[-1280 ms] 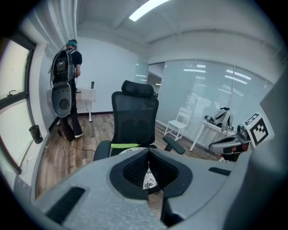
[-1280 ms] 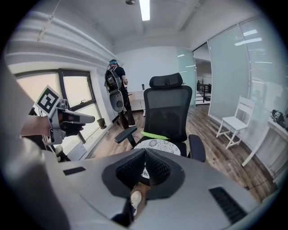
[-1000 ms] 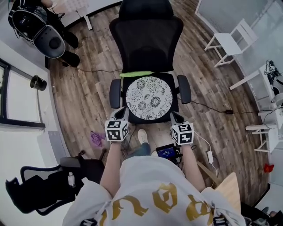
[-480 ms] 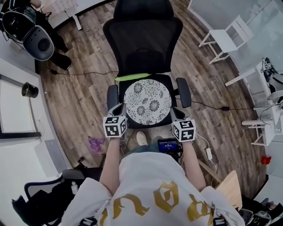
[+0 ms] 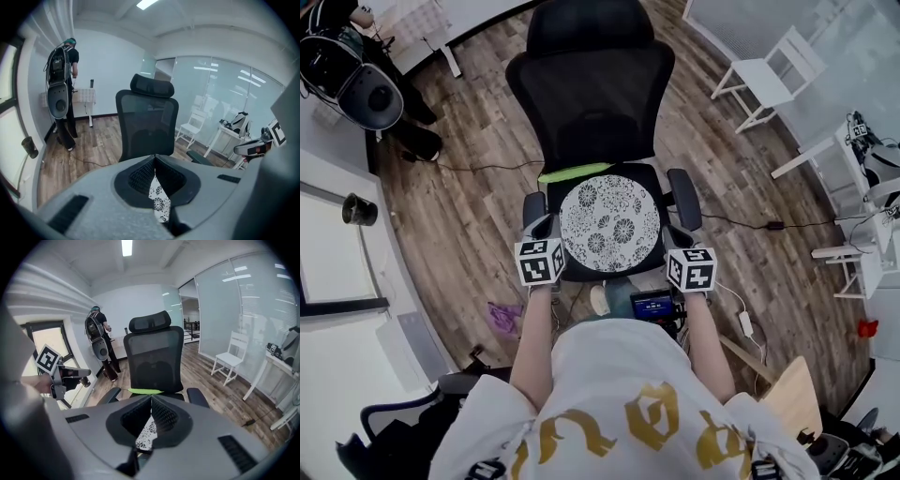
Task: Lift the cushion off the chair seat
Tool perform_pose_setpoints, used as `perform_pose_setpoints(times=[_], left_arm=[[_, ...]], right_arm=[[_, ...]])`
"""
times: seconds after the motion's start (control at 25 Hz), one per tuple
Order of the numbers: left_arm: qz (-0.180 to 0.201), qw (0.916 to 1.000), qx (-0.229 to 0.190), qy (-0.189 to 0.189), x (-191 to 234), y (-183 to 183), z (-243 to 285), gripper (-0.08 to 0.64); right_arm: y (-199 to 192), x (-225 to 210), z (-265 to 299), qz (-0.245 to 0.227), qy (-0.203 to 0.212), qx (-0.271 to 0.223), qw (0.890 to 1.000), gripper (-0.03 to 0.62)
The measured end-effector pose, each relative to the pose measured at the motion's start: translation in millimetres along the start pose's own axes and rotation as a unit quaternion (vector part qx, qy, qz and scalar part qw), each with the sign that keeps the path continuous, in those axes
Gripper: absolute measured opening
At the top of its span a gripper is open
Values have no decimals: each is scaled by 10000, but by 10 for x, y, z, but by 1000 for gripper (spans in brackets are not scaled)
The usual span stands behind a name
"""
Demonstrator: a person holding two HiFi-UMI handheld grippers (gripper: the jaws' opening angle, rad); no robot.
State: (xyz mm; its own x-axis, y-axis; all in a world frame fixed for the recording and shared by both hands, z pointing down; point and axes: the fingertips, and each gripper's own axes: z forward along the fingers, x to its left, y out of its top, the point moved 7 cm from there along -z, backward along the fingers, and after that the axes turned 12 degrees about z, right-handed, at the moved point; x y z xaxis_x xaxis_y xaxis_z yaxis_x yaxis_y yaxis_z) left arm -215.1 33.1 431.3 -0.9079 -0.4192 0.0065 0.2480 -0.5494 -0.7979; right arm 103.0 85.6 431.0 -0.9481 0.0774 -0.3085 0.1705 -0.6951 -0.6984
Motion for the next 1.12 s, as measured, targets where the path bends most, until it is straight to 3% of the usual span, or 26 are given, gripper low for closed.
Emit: perform_pose_setpoints(times=[0.32, 0.72, 0.84, 1.12], left_arm=[[3, 10000, 54, 0, 7, 31, 115, 9], [55, 9998, 14, 198, 5, 167, 435, 11], [47, 9995, 137, 286, 30, 131, 502, 11], [-17, 9988, 463, 174, -33, 0, 699, 11]], right_arm=[[-62, -194, 124, 205, -174, 121, 9996, 11], [88, -386, 367, 120, -234, 88, 9996, 11], [122, -450, 416, 143, -352, 75, 9993, 11], [101, -603, 578, 273, -205, 241, 9991, 12]])
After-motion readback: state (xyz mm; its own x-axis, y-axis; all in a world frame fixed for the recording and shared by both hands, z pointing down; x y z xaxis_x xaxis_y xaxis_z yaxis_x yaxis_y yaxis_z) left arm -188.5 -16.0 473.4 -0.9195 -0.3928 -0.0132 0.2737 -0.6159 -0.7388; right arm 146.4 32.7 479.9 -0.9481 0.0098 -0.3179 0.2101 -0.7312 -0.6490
